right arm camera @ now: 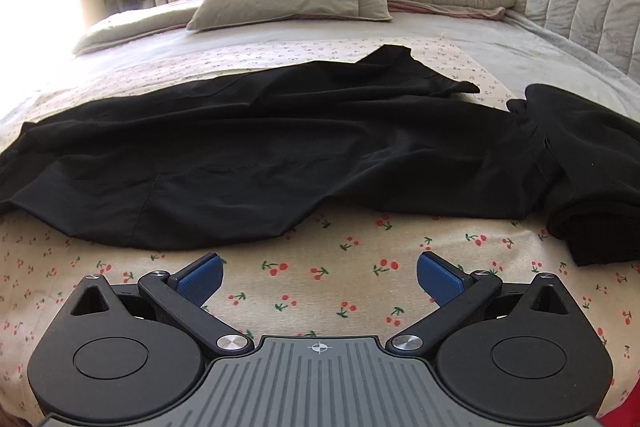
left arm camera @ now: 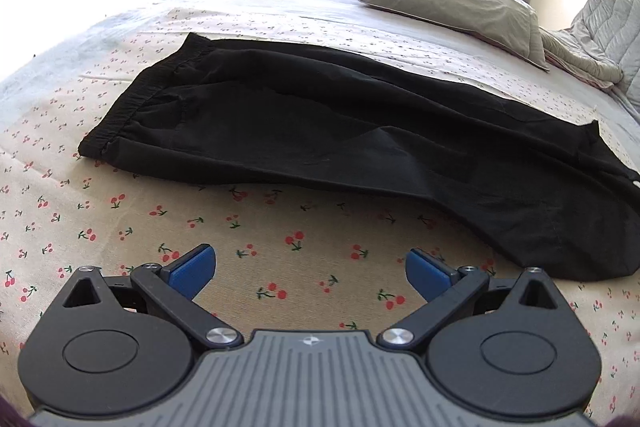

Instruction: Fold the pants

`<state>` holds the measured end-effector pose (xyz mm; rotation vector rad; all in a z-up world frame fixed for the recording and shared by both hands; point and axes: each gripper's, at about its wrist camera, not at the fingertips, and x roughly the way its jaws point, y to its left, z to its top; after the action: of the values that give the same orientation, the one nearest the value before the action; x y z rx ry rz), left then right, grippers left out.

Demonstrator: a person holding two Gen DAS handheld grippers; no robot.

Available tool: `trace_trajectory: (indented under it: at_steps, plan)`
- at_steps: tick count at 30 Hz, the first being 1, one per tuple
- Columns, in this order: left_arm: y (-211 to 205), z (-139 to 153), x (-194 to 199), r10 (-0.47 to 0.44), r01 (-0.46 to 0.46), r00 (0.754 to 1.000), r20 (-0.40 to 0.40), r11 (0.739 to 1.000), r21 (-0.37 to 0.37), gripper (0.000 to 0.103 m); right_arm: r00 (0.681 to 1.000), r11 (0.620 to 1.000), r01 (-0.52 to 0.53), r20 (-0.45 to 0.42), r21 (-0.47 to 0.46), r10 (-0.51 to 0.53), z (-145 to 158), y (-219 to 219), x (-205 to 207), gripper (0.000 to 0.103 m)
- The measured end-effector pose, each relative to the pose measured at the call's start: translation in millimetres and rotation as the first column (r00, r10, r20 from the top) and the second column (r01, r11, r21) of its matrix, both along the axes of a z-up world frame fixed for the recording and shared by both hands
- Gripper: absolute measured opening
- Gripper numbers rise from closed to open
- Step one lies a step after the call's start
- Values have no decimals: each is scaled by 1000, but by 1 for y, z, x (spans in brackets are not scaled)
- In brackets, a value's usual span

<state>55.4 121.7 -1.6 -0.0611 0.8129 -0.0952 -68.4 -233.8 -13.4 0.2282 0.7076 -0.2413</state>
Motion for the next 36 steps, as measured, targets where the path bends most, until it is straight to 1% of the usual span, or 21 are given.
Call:
trace_trajectory:
  at_steps: [3, 5, 8, 10, 12, 15, 17, 18, 19, 20, 21, 22, 23, 24, 26, 28, 29, 31, 33, 34, 36]
  plan:
    - [38, -2, 20, 83, -86, 996, -36, 993, -83, 103, 1000, 997, 23, 2, 72, -23, -1, -25, 4, 103]
    - [64, -4, 31, 151, -157, 987, -46, 976, -149, 102, 999, 991, 50, 0, 121, -50, -3, -42, 7, 103]
    - [100, -11, 45, 259, -268, 963, -70, 929, -253, 98, 993, 975, 114, -8, 190, -115, -10, -66, 10, 102]
    - [121, -18, 54, 315, -329, 944, -99, 884, -331, 89, 986, 962, 163, -17, 217, -163, -17, -79, 12, 102]
    - [136, -26, 61, 354, -370, 928, -113, 846, -385, 83, 977, 944, 211, -33, 253, -210, -26, -91, 11, 101]
    - [145, -31, 69, 385, -383, 919, -86, 818, -430, 76, 966, 918, 255, -41, 304, -255, -34, -104, 11, 99]
    - [148, -30, 75, 394, -382, 916, -71, 809, -447, 67, 959, 910, 274, -13, 311, -284, -36, -110, 10, 98]
    - [149, -31, 78, 397, -385, 915, -72, 804, -454, 56, 955, 907, 281, -1, 314, -295, -37, -112, 9, 96]
    - [151, -32, 82, 399, -385, 914, -73, 798, -463, 42, 951, 902, 291, 11, 320, -310, -38, -115, 9, 93]
    - [151, -32, 84, 402, -390, 912, -77, 796, -463, 35, 945, 894, 301, 21, 331, -325, -39, -118, 9, 92]
    - [151, -33, 86, 410, -400, 908, -80, 796, -455, 19, 939, 885, 310, 31, 348, -342, -40, -122, 9, 89]
    - [153, -34, 84, 422, -412, 903, -81, 798, -440, 7, 932, 874, 321, 44, 366, -360, -40, -126, 9, 87]
    - [154, -35, 86, 429, -420, 900, -82, 797, -435, 3, 923, 862, 334, 54, 381, -381, -41, -130, 9, 84]
    - [156, -34, 86, 440, -428, 895, -80, 793, -434, 1, 914, 852, 347, 62, 393, -401, -42, -134, 9, 80]
    - [158, -31, 82, 466, -449, 882, -67, 791, -417, 1, 889, 825, 387, 70, 412, -452, -45, -142, 9, 72]
    - [161, -26, 78, 480, -455, 876, -42, 795, -400, 1, 862, 808, 435, 77, 397, -501, -49, -149, 11, 55]
    - [162, -24, 77, 485, -456, 874, -29, 799, -392, 1, 852, 805, 453, 78, 382, -517, -50, -150, 11, 49]
    - [164, -21, 73, 492, -458, 870, -7, 804, -378, 1, 838, 803, 488, 75, 342, -541, -51, -152, 10, 24]
    - [166, -18, 68, 497, -459, 868, 11, 810, -364, 1, 833, 806, 506, 69, 306, -549, -50, -152, 8, 1]
    - [168, -16, 66, 500, -461, 866, 19, 812, -358, 1, 833, 807, 510, 62, 297, -549, -48, -150, 6, 0]
    - [173, -12, 62, 506, -466, 861, 38, 819, -335, 1, 847, 825, 497, 56, 268, -528, -43, -142, 0, 0]
